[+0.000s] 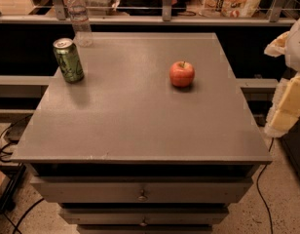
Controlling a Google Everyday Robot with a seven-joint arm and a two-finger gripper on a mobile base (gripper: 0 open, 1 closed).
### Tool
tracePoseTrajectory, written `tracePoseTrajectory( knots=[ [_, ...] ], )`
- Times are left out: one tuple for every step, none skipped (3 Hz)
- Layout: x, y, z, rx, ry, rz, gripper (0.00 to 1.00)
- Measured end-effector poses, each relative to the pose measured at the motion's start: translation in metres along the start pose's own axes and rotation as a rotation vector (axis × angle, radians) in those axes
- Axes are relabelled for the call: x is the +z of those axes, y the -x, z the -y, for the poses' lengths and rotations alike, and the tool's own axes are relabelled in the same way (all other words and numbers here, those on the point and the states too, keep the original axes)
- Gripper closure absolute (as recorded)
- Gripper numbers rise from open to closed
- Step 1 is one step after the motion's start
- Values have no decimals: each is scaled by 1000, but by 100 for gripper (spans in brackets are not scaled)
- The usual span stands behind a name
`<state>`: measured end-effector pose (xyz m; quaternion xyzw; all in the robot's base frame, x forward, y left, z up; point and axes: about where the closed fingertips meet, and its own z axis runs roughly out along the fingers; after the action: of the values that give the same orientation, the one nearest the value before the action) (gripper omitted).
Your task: Knock water bottle over
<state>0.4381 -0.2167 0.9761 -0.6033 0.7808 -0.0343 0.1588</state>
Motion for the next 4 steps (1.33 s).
tracePoseTrajectory(
  knots=[
    [0, 3, 2, -5, -4, 14, 0],
    [6, 15, 9, -25, -14, 83, 0],
    [16, 52, 24, -33, -37, 264, 0],
    [27, 107, 51, -15, -57, 499, 0]
  ],
)
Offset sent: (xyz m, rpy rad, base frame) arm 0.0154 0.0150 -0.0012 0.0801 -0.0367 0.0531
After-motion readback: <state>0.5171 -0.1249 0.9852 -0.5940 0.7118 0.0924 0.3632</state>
